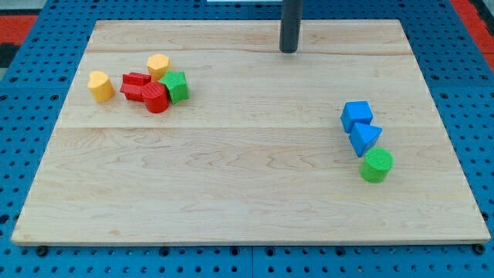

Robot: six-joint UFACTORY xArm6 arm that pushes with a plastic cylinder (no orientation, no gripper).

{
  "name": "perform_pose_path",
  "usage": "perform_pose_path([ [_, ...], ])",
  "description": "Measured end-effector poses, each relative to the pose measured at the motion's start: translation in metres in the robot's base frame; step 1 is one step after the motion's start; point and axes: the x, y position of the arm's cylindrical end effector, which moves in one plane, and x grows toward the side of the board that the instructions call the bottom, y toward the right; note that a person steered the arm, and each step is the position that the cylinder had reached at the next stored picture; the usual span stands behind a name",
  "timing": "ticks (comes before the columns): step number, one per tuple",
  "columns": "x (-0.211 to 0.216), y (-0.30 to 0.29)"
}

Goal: Place the blur cube towards the centre

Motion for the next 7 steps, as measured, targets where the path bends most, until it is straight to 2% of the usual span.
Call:
perform_pose_path([
  [3, 0.003, 0.129],
  [5, 0.009, 0.153],
  [7, 0.074, 0.206],
])
